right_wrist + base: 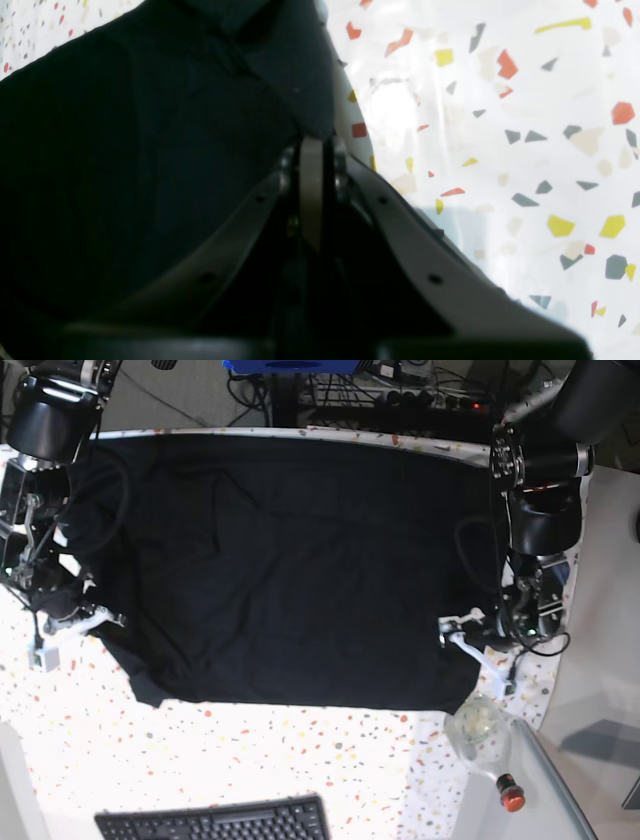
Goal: Layout the t-shirt on the table in an organized manner, then fold the t-shirt properly
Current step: 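Grasp the shirt hem corners with both grippers and lift them, then fold the hem with both grippers toward the collar edge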
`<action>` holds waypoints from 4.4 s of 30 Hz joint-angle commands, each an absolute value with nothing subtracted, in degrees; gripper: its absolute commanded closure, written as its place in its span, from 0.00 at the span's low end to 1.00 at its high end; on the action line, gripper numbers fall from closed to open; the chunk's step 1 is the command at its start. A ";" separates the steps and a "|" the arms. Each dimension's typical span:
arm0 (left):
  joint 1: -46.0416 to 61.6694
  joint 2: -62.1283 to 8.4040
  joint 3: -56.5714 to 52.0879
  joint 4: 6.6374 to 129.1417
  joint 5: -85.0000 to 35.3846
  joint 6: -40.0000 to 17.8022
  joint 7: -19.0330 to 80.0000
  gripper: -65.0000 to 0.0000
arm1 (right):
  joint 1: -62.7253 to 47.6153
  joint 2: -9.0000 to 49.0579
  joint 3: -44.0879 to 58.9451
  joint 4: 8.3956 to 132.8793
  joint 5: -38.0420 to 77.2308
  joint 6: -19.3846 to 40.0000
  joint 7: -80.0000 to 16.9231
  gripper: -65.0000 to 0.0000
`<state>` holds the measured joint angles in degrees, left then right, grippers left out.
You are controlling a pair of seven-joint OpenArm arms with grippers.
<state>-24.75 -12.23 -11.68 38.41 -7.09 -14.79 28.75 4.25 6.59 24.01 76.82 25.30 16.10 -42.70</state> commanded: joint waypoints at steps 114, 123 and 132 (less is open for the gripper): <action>-22.90 -11.82 -25.19 50.77 -6.73 -23.52 33.80 1.00 | 10.59 12.35 20.35 76.44 25.80 16.75 -41.27 1.00; -25.71 -12.70 -17.19 50.86 -7.25 -23.52 35.82 1.00 | 19.03 19.74 9.54 59.82 25.80 16.75 -28.53 1.00; -27.47 -13.05 -16.75 51.82 -7.25 -23.52 35.82 1.00 | 22.37 25.19 -5.76 45.76 25.80 16.75 -7.34 1.00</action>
<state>-25.58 -12.51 -16.78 50.52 -6.48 -23.18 36.86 21.06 23.83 -6.11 45.10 25.30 16.53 -8.23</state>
